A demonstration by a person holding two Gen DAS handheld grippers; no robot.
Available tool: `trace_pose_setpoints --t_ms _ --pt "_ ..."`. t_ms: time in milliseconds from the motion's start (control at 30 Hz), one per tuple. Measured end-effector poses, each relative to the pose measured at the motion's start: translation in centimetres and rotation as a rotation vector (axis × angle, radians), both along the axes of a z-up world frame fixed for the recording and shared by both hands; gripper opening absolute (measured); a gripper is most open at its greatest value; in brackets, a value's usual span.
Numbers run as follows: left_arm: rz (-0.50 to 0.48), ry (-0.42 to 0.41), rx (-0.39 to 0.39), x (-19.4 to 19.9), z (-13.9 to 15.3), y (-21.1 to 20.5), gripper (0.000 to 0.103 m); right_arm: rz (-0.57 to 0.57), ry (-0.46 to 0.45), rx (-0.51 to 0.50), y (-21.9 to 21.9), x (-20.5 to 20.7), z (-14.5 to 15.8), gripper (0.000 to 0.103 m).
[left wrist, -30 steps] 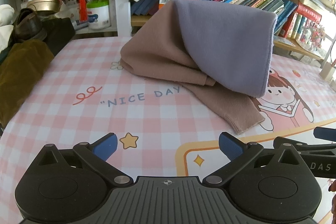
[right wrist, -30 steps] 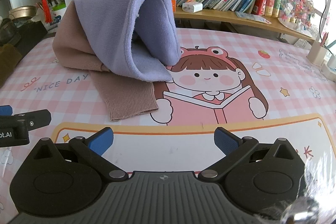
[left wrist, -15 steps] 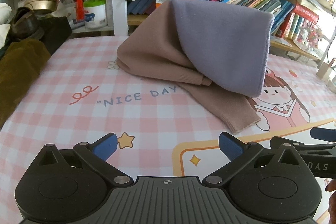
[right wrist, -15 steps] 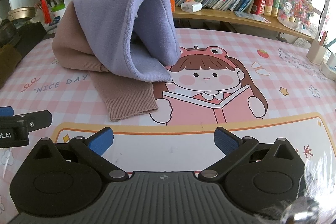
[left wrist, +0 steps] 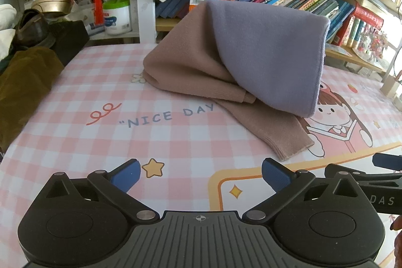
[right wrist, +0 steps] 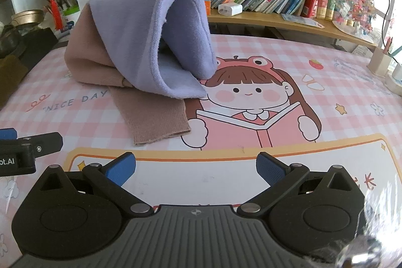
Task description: Fold clothes
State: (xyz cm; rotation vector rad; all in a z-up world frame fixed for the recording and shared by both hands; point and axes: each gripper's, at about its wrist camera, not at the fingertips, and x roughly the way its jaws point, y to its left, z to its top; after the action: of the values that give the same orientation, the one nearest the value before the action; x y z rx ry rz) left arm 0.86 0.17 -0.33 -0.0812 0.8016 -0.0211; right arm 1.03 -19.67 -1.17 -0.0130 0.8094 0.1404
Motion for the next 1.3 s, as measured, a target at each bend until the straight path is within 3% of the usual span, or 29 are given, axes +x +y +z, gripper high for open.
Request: trace_pose_setpoints --t_ms 800,1300 --pt "0.056 -0.043 0.05 -1.2 1.2 -1.1 0.103 0.055 -0.011 0.036 -0.8 0.3 0.2 0.103" --pt "0.104 -0.007 0.059 -1.6 1.0 -3.5 0.103 0.127 0.005 0.082 -3.2 0.7 -0.1 0.103"
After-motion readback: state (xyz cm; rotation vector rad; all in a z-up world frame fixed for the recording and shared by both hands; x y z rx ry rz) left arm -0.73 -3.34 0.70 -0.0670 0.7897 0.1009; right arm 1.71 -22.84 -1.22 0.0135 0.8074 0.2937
